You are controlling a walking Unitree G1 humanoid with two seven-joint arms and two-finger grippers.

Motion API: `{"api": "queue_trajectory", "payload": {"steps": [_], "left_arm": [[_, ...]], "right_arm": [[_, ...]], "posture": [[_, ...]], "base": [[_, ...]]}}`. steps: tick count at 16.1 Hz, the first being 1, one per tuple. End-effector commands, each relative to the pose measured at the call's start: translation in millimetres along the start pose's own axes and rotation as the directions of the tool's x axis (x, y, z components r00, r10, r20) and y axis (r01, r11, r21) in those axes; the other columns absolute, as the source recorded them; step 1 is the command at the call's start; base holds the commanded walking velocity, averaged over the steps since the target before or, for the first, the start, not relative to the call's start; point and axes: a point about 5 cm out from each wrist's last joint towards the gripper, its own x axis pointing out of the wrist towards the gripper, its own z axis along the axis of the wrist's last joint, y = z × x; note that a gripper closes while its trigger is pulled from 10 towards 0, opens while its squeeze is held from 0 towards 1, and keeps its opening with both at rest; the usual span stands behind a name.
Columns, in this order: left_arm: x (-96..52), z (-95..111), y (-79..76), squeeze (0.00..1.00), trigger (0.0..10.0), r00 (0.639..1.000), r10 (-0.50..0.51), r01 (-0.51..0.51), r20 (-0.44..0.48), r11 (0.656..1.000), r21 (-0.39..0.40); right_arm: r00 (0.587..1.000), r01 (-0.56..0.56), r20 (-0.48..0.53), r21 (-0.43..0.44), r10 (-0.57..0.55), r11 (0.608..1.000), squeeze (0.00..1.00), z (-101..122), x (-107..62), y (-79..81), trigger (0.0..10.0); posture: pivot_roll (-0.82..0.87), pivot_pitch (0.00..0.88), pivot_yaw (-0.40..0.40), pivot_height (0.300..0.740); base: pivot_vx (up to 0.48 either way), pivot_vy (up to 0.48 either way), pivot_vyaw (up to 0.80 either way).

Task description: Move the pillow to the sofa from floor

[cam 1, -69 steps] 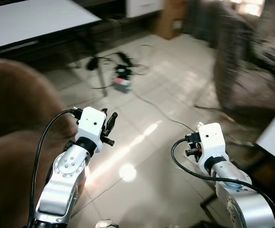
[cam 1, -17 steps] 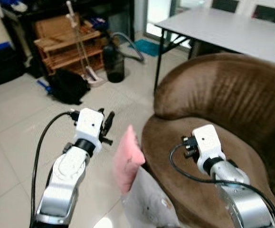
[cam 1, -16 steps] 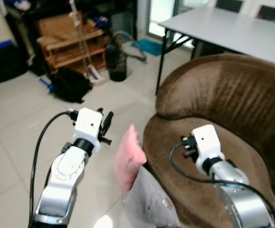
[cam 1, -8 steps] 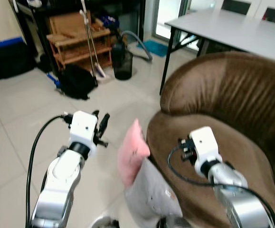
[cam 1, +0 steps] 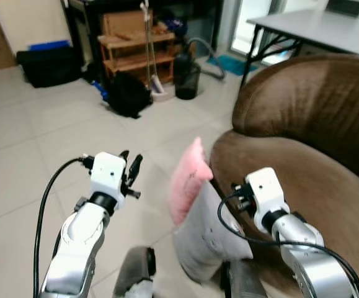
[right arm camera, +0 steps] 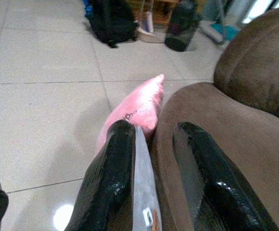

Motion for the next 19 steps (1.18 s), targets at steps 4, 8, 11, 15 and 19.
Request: {"api": "queue_trajectory", "payload": {"steps": [4,8,11,15,19], "left_arm": [[1.9,4.6,-1.9,0.0,10.0,0.999,0.005,-0.005,0.033,1.0,-0.002],[0.7,4.6,-1.3,0.0,10.0,0.999,0.009,-0.008,0.044,1.0,-0.011],[0.3,0.7,1.9,0.0,10.0,0.999,0.037,-0.035,0.04,0.999,-0.038],[-1.0,2.3,5.1,0.0,10.0,0.997,0.059,-0.055,0.054,0.996,-0.075],[-1.5,-0.7,5.7,0.12,10.0,0.998,0.055,-0.053,0.039,0.997,-0.051]], "right_arm": [[1.0,0.004,0.009,-0.013,-0.004,1.0,0.0,2.6,-0.6,-3.0,10.0],[1.0,0.02,0.003,-0.027,-0.02,0.999,0.0,1.8,1.2,-5.3,10.0],[0.987,0.098,0.12,0.054,-0.104,0.994,0.0,9.5,9.5,-13.9,10.0],[0.977,0.071,0.193,0.106,-0.09,0.992,1.0,10.1,9.2,-12.2,10.0],[0.986,0.033,0.161,0.052,-0.041,0.998,1.0,-1.5,9.5,-5.2,10.0]], "posture": [[-0.03,0.024,-0.008,0.585],[-0.03,0.031,-0.012,0.585],[-0.03,0.041,-0.02,0.585],[-0.03,0.045,-0.022,0.585],[-0.03,0.046,-0.018,0.585]], "base": [[0.0,0.0,0.0],[0.068,0.0,0.0],[0.291,0.0,0.0],[0.287,0.0,0.0],[0.063,0.0,0.0]]}}
